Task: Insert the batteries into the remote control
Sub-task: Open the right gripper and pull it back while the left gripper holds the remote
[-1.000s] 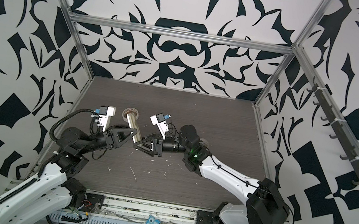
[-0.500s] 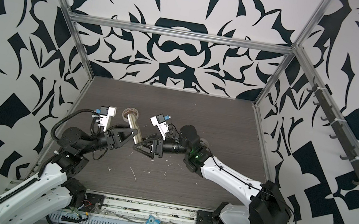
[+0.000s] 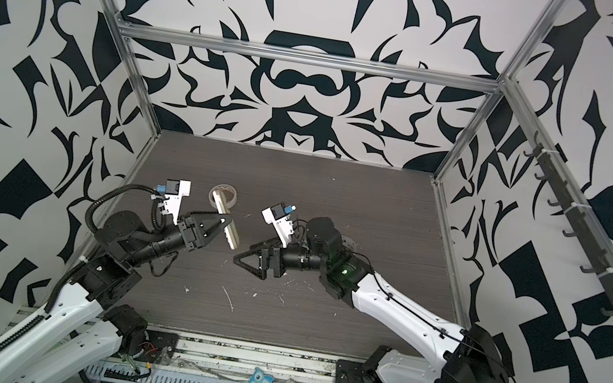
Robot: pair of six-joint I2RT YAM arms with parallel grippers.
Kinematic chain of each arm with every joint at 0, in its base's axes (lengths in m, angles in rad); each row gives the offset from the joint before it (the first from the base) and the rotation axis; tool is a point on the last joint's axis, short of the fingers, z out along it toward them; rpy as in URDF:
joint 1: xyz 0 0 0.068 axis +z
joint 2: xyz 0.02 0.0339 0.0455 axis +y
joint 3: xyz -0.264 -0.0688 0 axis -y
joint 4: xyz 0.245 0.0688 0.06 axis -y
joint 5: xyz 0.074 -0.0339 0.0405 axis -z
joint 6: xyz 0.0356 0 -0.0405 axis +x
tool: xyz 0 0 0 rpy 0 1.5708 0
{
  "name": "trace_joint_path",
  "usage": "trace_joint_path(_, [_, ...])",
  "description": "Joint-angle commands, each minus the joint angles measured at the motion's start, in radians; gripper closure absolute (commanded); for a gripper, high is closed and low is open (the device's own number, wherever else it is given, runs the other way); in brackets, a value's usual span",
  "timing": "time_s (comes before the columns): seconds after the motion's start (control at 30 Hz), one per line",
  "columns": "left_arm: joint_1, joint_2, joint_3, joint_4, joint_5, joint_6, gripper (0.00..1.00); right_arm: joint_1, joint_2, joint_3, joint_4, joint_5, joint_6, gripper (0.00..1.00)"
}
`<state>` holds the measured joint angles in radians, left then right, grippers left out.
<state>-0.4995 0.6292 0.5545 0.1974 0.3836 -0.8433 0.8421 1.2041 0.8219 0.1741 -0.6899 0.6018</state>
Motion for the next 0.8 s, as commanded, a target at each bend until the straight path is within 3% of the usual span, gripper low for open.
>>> trace_joint_path(0.0, [-0.001, -0.012, 0.056, -0.176, -0.093, 0.058, 0.79, 0.003, -0.048, 0.044, -0.12, 0.09, -0.104, 0.09])
trace_joint_path(0.27, [-0.001, 0.013, 0.108, -0.368, -0.202, 0.064, 0.79, 0.003, -0.092, 0.062, -0.283, 0.22, -0.216, 0.08])
trace_joint_path(0.47, [-0.001, 0.12, 0.204, -0.549, -0.264, 0.078, 0.78, 0.003, -0.109, 0.079, -0.363, 0.301, -0.293, 0.08])
trace_joint_path(0.77, [-0.002, 0.226, 0.237, -0.601, -0.28, 0.073, 0.76, 0.003, -0.093, 0.09, -0.392, 0.348, -0.346, 0.08])
